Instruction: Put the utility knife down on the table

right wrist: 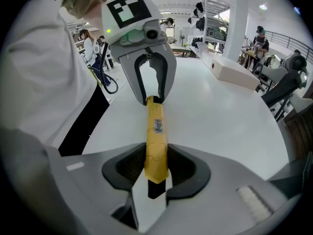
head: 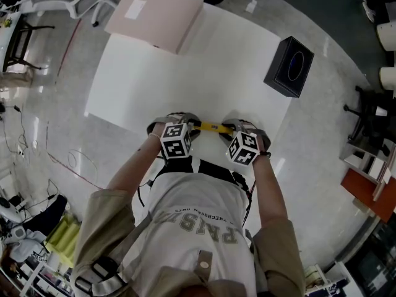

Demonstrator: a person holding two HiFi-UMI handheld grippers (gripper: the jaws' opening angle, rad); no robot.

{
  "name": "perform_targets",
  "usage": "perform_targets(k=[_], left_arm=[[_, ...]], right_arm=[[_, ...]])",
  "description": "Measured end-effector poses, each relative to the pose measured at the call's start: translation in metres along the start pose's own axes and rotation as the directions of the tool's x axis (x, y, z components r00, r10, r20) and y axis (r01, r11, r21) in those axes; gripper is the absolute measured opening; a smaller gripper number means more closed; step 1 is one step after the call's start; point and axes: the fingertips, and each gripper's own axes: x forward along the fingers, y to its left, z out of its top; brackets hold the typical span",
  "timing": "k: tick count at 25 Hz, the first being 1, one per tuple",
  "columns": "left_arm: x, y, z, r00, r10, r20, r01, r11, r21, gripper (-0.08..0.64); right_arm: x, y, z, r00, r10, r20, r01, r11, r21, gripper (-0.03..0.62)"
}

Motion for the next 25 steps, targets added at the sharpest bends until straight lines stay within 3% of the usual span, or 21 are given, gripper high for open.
perform_targets(k=[25], left_arm=[[0.0039,0.0016,0.0003,1.0,-0.022,0.012,0.022,1.0,-0.011,0.14]], right_arm=[[-0.0021,-0.0015,-0.0037,1.0,0.004,-0.003,-0.004,1.0,0.01,0.141]])
